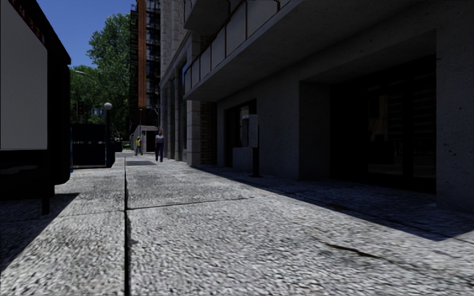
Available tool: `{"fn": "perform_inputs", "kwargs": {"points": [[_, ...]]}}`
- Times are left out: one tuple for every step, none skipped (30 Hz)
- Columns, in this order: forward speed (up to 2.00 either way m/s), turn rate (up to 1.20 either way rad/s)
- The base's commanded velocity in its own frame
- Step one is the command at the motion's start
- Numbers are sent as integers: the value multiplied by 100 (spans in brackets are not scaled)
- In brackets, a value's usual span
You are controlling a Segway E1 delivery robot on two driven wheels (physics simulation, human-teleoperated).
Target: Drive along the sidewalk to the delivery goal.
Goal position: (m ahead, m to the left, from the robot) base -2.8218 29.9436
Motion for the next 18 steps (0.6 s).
{"fn": "perform_inputs", "kwargs": {"points": [[130,94],[130,95],[130,96],[130,96],[130,86],[130,61],[130,61],[130,40],[130,35],[130,34],[130,33],[130,33],[130,33],[130,33],[130,33],[130,33],[130,33],[130,32]]}}
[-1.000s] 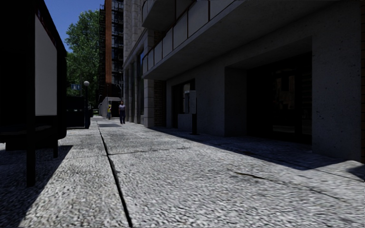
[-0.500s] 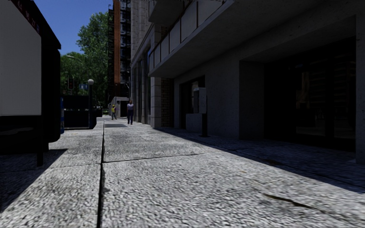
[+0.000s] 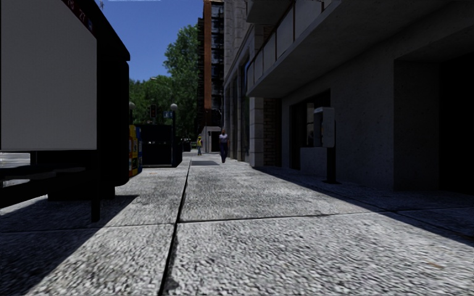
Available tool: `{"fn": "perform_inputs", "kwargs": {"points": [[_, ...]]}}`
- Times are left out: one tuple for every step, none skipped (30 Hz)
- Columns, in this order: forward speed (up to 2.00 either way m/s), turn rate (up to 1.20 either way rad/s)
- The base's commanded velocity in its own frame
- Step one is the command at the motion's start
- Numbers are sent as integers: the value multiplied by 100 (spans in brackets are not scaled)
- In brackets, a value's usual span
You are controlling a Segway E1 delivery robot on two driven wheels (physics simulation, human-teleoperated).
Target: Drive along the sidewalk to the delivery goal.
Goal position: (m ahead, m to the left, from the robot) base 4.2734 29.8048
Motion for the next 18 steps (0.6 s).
{"fn": "perform_inputs", "kwargs": {"points": [[130,32],[130,29],[130,23],[130,20],[130,19],[130,19],[130,19],[130,27],[130,41],[130,46],[130,46],[130,47],[130,42],[130,0],[130,0],[130,0],[130,0],[130,0]]}}
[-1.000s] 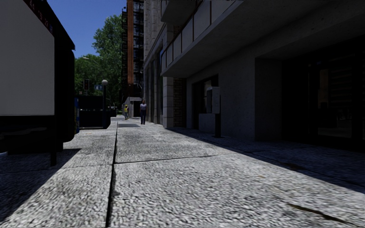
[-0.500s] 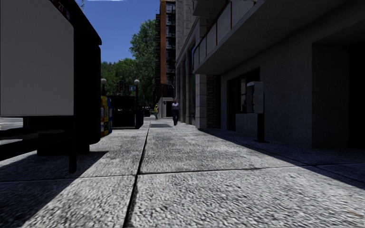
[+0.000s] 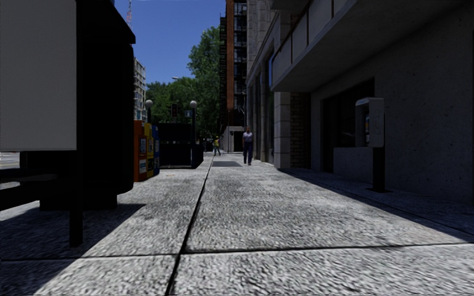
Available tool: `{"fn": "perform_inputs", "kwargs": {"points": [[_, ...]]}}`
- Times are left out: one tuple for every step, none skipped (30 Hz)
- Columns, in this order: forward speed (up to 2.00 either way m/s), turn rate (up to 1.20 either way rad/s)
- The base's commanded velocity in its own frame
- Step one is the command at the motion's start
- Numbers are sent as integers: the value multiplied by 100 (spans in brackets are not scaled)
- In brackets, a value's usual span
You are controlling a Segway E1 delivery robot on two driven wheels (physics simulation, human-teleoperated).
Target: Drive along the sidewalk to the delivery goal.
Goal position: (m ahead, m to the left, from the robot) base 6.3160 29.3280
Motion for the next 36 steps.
{"fn": "perform_inputs", "kwargs": {"points": [[130,0],[130,0],[130,0],[130,0],[130,0],[130,0],[130,0],[130,0],[130,0],[130,0],[130,0],[130,0],[130,0],[130,6],[130,22],[130,42],[130,48],[130,47],[130,22],[130,22],[130,1],[130,0],[130,0],[130,0],[130,0],[130,0],[130,0],[130,0],[130,0],[130,0],[130,0],[132,0],[132,0],[132,0],[132,0],[132,0]]}}
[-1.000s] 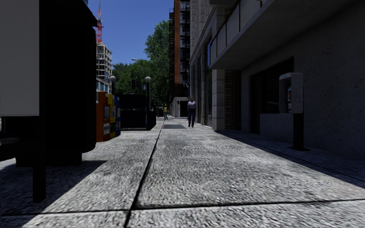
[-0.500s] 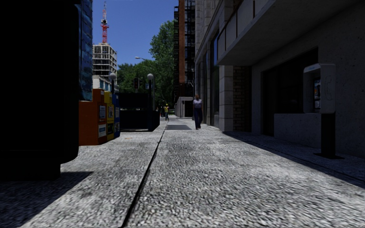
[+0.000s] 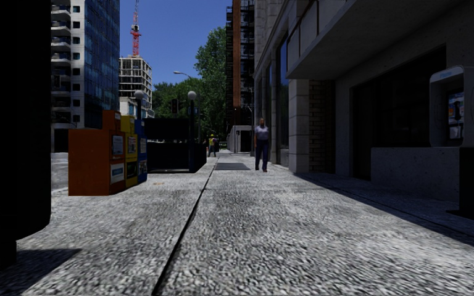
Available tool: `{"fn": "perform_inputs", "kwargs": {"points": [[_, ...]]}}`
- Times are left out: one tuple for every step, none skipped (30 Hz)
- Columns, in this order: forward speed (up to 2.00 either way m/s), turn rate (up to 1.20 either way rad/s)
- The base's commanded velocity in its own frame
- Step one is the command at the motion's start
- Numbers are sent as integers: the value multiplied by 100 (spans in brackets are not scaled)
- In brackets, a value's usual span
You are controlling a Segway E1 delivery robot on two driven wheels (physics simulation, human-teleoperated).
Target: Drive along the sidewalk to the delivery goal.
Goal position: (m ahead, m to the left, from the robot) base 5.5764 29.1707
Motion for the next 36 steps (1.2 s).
{"fn": "perform_inputs", "kwargs": {"points": [[132,9],[132,60],[132,74],[132,78],[132,69],[132,18],[132,2],[132,0],[132,0],[132,0],[132,0],[132,0],[132,0],[132,0],[133,0],[133,0],[133,0],[133,0],[134,0],[134,0],[134,2],[134,18],[134,18],[134,40],[134,58],[134,61],[134,58],[134,6],[134,0],[134,0],[134,0],[134,0],[134,0],[135,0],[135,0],[135,0]]}}
